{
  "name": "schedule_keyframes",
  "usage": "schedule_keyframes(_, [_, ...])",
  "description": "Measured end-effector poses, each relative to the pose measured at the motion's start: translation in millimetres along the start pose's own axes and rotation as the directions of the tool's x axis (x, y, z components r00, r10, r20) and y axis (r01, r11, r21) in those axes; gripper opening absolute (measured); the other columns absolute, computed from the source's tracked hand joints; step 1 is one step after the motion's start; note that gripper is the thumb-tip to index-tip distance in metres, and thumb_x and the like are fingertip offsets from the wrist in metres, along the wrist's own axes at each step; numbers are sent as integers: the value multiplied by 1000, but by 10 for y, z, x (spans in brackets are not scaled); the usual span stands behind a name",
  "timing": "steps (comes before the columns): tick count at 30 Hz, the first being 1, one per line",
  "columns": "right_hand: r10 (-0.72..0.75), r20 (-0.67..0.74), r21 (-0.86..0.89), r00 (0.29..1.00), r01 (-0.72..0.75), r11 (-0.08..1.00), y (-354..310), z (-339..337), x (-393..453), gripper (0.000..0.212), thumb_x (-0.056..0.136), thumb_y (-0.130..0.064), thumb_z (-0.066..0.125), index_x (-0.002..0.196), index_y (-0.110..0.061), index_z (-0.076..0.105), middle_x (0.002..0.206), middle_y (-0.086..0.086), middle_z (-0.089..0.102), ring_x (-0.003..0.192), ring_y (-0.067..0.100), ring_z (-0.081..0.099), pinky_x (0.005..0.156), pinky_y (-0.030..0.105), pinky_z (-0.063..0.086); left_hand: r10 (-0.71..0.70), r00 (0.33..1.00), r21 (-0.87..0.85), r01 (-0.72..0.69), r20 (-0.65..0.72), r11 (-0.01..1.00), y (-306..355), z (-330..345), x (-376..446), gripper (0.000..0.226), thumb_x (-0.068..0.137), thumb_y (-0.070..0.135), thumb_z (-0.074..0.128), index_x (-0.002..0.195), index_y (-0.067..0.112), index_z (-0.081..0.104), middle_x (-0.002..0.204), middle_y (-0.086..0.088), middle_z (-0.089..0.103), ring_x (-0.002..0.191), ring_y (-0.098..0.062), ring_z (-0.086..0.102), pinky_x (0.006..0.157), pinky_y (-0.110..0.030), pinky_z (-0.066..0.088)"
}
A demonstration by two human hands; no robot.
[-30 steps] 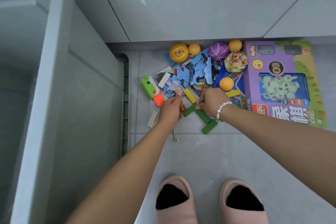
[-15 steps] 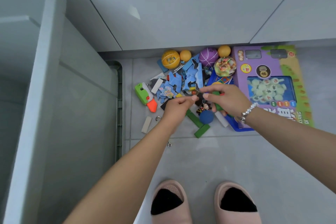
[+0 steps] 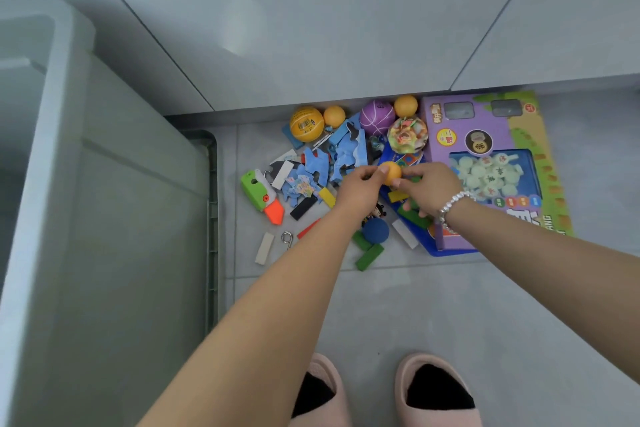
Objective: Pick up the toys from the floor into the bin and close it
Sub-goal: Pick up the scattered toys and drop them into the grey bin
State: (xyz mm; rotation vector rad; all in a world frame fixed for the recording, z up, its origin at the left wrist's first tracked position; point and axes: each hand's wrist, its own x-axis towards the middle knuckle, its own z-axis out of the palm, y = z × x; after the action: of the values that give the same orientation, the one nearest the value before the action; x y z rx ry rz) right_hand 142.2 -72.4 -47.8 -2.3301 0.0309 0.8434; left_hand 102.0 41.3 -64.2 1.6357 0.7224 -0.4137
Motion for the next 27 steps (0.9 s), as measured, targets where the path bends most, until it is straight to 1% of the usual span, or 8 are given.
schedule_keyframes(3, [-88,-29,82,996,90,993,-36,-34,-91,26,91,-25,57,113,-11,63,61,2,60,28,0,47,29,13,35,-34,999,-33,35,20,999,105,-56,-18,38,94,51,43,113,20,51,102,-6,53,88,-22,54,68,-28,39])
schedule_keyframes(7, [-258,-55,160,965,264,951,-331,-71,-350,15,91,-22,56,99,-15,65,47,-10,59,34,0,51,32,14,37,-58,998,-194,64,37,979,373,-289,-265,38,91,54,44,106,20,51,73,0,48,57,-11,42,49,-22,33])
schedule_keyframes(12, [-456,-56,285,888,452,845,-1110,-133,-832,14,90,-24,57,101,-21,65,52,-12,62,41,11,59,35,24,45,40,987,-345,-91,-153,934,824,-897,-935,37,92,52,46,92,16,53,57,4,46,45,-9,38,41,-19,28])
schedule_keyframes(14, [-515,12,357,857,478,803,-1453,-111,-1059,13,91,-24,56,102,-24,63,46,-15,60,35,5,53,35,18,40,60,961,-386,-165,-270,908,928,-1188,-1284,35,93,50,46,87,15,52,56,3,46,44,-9,38,43,-21,28])
schedule_keyframes(16, [-563,105,406,820,481,777,-1789,-27,-1298,14,91,-26,56,103,-24,64,47,-9,61,38,11,51,38,20,39,61,921,-436,-240,-385,868,933,-1467,-1680,32,94,46,47,88,16,53,59,3,51,47,-9,39,46,-22,29])
schedule_keyframes(21, [-593,383,585,708,312,749,-2489,461,-1816,17,95,-20,50,100,-13,64,80,1,60,54,8,55,41,16,36,-70,801,-610,-393,-595,688,548,-2020,-2607,18,95,30,49,105,16,55,86,-2,55,69,-13,52,57,-24,38])
schedule_keyframes(24, [-541,542,556,644,208,805,-2717,854,-2032,22,99,-22,41,100,-12,61,102,17,58,69,20,55,53,24,41,-215,758,-731,-446,-615,517,275,-2209,-2922,16,94,30,53,99,16,58,90,-6,59,79,-19,58,71,-30,50])
schedule_keyframes(27, [-491,620,494,612,183,850,-2755,1086,-2147,33,100,-26,37,119,-8,56,122,10,54,98,22,57,83,34,51,-264,741,-743,-439,-617,506,71,-2277,-3069,33,94,40,50,116,18,59,112,-8,61,105,-24,60,97,-46,46])
